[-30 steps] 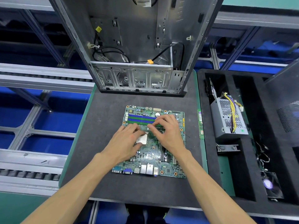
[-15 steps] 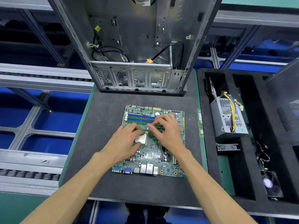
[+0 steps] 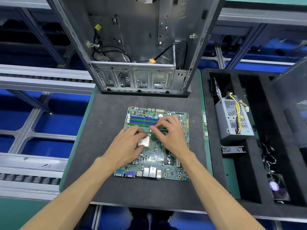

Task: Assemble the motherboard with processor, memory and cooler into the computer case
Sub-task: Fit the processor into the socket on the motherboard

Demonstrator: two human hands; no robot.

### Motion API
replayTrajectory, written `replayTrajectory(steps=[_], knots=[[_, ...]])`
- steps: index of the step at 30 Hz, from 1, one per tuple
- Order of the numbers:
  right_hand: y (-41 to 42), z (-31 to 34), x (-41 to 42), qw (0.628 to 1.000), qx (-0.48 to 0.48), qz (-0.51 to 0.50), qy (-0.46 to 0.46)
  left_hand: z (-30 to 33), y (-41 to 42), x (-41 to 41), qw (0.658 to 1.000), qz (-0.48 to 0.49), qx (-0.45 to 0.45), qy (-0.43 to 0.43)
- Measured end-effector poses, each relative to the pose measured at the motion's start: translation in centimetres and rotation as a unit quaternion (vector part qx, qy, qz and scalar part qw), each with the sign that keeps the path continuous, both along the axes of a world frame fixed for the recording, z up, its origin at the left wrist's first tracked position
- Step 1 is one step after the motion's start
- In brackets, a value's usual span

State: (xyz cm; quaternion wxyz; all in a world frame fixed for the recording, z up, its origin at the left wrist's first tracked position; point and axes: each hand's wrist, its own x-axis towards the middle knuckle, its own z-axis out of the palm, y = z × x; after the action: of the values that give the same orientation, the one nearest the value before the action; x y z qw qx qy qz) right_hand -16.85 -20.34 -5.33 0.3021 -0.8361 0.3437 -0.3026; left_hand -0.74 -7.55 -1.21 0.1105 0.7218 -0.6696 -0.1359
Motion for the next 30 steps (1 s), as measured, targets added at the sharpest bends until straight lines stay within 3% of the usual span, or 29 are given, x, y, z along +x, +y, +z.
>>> replayTrajectory(steps=[19, 30], knots=[[0.4, 0.4, -0.1, 1.000, 0.006, 0.005, 0.001, -0.3, 0.4, 0.0, 0.999, 0.032, -0.001, -0.002], [0.6, 0.6, -0.3, 1.000, 0.003, 0.020, -0.007, -0.6, 0.4, -0.5, 0.996, 0.077, -0.006, 0.043]])
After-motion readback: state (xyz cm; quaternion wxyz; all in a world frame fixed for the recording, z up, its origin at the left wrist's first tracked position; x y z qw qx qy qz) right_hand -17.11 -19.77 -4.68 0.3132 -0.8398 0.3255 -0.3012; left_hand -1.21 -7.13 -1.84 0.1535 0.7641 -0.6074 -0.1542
